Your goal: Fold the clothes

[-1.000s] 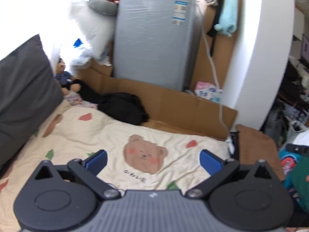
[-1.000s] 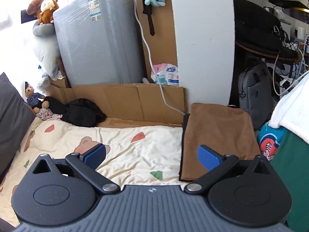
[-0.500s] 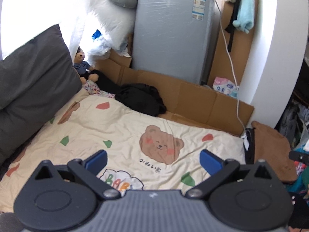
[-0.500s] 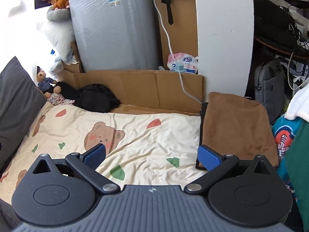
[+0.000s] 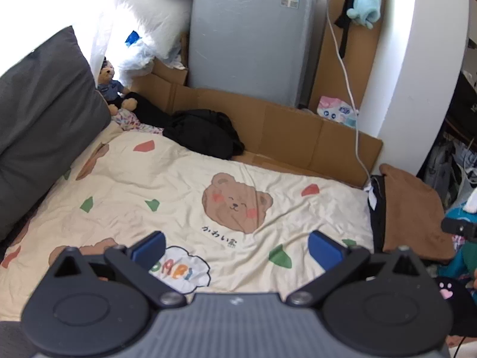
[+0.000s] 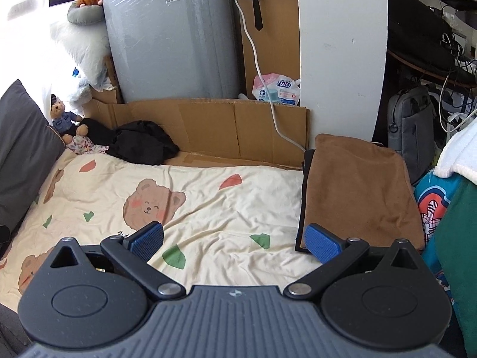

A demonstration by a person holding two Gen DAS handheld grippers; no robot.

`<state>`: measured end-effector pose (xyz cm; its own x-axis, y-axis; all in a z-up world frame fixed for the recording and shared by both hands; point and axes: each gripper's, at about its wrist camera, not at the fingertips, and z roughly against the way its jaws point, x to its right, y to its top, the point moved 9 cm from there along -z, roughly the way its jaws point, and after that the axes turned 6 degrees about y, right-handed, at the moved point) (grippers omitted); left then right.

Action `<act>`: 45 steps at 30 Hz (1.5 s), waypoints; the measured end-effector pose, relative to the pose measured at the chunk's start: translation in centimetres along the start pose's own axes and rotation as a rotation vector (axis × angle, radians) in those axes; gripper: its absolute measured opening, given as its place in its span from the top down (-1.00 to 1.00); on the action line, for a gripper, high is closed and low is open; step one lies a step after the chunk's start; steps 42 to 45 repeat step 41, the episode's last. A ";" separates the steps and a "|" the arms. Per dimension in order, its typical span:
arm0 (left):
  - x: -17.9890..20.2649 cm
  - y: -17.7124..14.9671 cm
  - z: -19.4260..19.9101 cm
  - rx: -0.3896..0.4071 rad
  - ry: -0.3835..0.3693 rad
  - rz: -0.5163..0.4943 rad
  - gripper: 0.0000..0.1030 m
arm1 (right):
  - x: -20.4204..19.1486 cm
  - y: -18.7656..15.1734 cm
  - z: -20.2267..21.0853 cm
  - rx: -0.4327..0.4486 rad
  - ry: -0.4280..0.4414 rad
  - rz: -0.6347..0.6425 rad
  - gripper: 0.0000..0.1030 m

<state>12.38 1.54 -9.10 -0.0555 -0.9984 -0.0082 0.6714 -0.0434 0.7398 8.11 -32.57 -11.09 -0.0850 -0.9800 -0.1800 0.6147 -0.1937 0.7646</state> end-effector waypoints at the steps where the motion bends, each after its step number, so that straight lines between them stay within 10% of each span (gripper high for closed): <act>1: 0.2 -0.1 0.0 -0.001 -0.004 -0.003 -1.00 | 0.0 0.0 0.0 -0.002 -0.001 0.001 -1.00; 45: 2.0 0.4 -1.2 -0.020 -0.026 -0.029 -1.00 | -0.1 0.1 -1.0 -0.022 0.001 0.003 -1.00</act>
